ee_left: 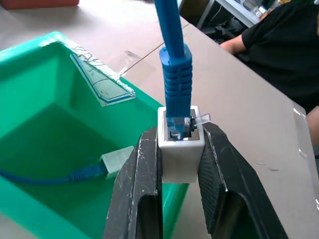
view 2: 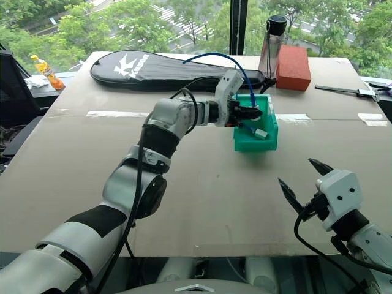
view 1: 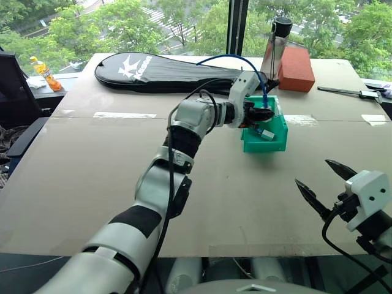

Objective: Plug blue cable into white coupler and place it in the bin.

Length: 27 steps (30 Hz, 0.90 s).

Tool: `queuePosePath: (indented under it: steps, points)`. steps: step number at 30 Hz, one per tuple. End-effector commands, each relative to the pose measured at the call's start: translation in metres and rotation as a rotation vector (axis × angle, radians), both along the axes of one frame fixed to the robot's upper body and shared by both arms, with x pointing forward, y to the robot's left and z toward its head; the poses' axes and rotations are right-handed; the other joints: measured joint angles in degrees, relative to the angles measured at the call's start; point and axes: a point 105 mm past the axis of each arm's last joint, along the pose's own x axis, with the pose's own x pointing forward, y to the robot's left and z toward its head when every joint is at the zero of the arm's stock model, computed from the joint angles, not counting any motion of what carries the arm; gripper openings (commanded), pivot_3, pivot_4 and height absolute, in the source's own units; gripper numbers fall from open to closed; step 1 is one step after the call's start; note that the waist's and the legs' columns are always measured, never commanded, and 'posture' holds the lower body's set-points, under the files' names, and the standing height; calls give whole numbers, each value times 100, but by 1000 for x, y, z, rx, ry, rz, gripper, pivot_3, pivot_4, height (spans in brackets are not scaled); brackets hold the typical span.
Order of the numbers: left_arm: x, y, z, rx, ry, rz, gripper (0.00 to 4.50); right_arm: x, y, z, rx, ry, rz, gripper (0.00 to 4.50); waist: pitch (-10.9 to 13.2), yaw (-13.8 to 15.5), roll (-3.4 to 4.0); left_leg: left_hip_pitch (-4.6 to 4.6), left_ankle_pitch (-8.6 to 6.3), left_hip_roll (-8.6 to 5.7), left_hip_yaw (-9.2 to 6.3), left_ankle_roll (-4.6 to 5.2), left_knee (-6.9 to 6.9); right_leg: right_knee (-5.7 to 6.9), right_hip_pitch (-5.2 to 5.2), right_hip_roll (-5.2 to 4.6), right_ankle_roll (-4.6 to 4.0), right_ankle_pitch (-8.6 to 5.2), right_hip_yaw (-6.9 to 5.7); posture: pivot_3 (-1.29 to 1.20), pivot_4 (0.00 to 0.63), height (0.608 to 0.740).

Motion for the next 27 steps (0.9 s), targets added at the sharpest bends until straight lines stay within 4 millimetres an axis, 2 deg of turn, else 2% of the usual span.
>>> queuePosePath:
  steps: [1,2,3,8,13,17,19,21,23,26,27]
  points:
    - [12,-8,5,15,-30,60,1409,0,-8,16,-36,-89,-64,4301,3,4,-3,0,0,0,1,1,0,1,0,-1,0,0,1,0,150,740]
    - [12,-9,5,20,-31,62,1571,0,-7,16,-34,-93,-67,4301,4,4,-5,-1,-1,0,0,1,0,1,-1,-1,0,0,1,0,150,740]
    - [13,-8,8,17,-34,60,1923,1,-6,17,-22,-95,-59,4301,4,0,-6,0,-1,0,1,2,0,1,-1,-1,0,-1,1,0,150,740]
    - [11,-4,13,8,-12,23,4361,12,-6,18,0,-84,-20,4301,6,2,-5,0,-1,5,1,2,0,2,-3,-1,-7,-4,0,0,150,740]
    - [0,7,30,-44,-8,-66,4441,20,-13,24,3,-66,45,4301,9,1,-4,-2,-1,3,3,2,0,2,-2,-4,-18,5,1,0,150,740]
    - [-15,31,45,-80,-45,-92,4441,25,-20,33,5,-78,88,4301,10,-16,-1,0,-1,6,2,2,-6,3,-3,-4,-20,15,4,0,150,740]
    - [-19,48,53,-122,-130,-35,4441,28,-21,37,-1,-81,111,4301,10,-16,4,3,-1,8,1,2,-10,4,-3,-4,-17,16,5,0,150,740]
    - [-29,65,60,-151,-294,-10,4441,30,-22,37,-7,-77,131,4301,10,-12,6,7,-1,9,2,1,-15,5,-3,-6,-15,18,7,0,150,740]
    - [-41,80,59,-167,-314,-19,4441,33,-22,36,-9,-73,141,4301,10,-2,7,9,0,10,2,-1,-16,6,-3,-9,-16,20,9,0,150,740]
    - [-58,119,44,-158,-390,13,4441,35,-22,31,-28,-44,165,4301,9,2,14,10,1,9,2,-2,-15,6,-1,-14,-28,13,5,0,150,740]
    - [-64,125,40,-152,-406,11,4441,35,-23,30,-33,-37,169,4301,9,-4,14,14,1,9,5,-2,-15,7,2,-16,-33,10,6,0,150,740]
